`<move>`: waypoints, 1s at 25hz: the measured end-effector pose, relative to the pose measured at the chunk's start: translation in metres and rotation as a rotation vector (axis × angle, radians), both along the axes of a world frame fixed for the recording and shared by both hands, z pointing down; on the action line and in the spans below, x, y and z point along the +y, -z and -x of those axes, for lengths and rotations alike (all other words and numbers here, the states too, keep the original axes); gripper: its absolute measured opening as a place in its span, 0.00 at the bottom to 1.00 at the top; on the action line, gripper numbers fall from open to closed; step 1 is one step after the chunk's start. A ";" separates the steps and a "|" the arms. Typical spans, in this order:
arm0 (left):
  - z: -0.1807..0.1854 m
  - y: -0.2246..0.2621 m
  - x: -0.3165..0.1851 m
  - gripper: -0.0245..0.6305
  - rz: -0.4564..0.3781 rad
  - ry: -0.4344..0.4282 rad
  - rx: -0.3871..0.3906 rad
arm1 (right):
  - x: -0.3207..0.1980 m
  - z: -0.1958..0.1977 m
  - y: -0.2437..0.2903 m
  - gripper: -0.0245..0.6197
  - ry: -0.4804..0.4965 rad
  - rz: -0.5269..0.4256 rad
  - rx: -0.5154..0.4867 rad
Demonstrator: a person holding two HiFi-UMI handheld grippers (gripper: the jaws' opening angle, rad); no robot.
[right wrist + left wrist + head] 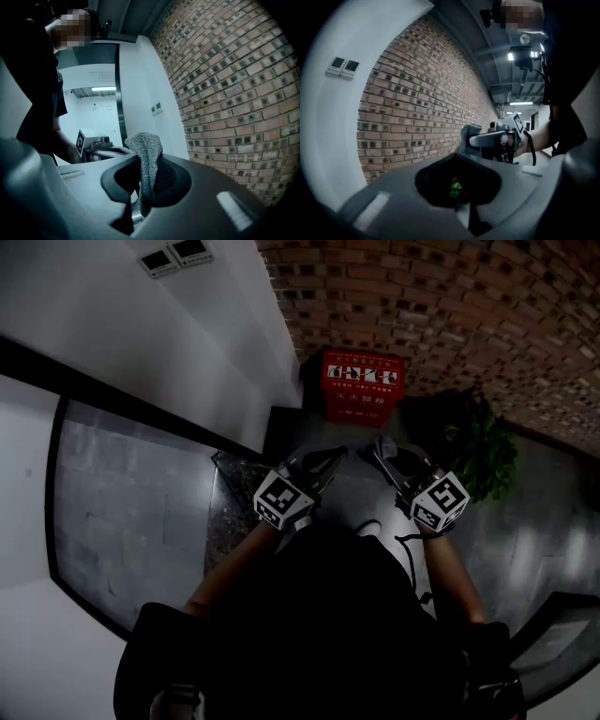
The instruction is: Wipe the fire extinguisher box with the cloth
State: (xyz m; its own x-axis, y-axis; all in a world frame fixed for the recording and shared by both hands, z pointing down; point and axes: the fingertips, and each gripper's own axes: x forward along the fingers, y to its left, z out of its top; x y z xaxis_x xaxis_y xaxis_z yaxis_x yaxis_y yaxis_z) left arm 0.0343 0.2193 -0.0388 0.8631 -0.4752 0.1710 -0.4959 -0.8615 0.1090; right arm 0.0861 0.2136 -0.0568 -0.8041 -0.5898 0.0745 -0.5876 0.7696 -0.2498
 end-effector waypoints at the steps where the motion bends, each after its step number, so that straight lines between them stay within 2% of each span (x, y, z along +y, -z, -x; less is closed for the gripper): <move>1: -0.006 -0.006 -0.006 0.03 -0.005 0.004 -0.009 | -0.006 -0.004 -0.009 0.09 0.006 0.010 0.025; 5: -0.020 -0.029 -0.033 0.03 -0.005 0.038 -0.024 | -0.030 -0.009 -0.038 0.09 0.036 0.037 0.075; 10: -0.008 -0.056 -0.079 0.03 0.031 0.096 0.000 | -0.070 0.008 -0.071 0.09 0.057 0.092 0.094; 17: 0.041 -0.106 -0.178 0.03 0.059 0.082 -0.002 | -0.168 0.055 -0.139 0.09 0.040 0.177 0.221; 22: 0.062 -0.147 -0.241 0.03 0.090 0.034 -0.024 | -0.250 0.077 -0.185 0.09 -0.019 0.225 0.241; 25: 0.065 -0.171 -0.271 0.03 0.123 0.028 -0.025 | -0.294 0.087 -0.220 0.09 -0.021 0.248 0.266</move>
State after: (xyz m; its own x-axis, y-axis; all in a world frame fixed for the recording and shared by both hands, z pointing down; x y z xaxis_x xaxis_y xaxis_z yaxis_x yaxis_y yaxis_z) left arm -0.0304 -0.0520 0.1326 0.8443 -0.4735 0.2509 -0.5238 -0.8280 0.2000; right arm -0.0005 -0.0808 0.1632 -0.7253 -0.5436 0.4225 -0.6721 0.6920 -0.2634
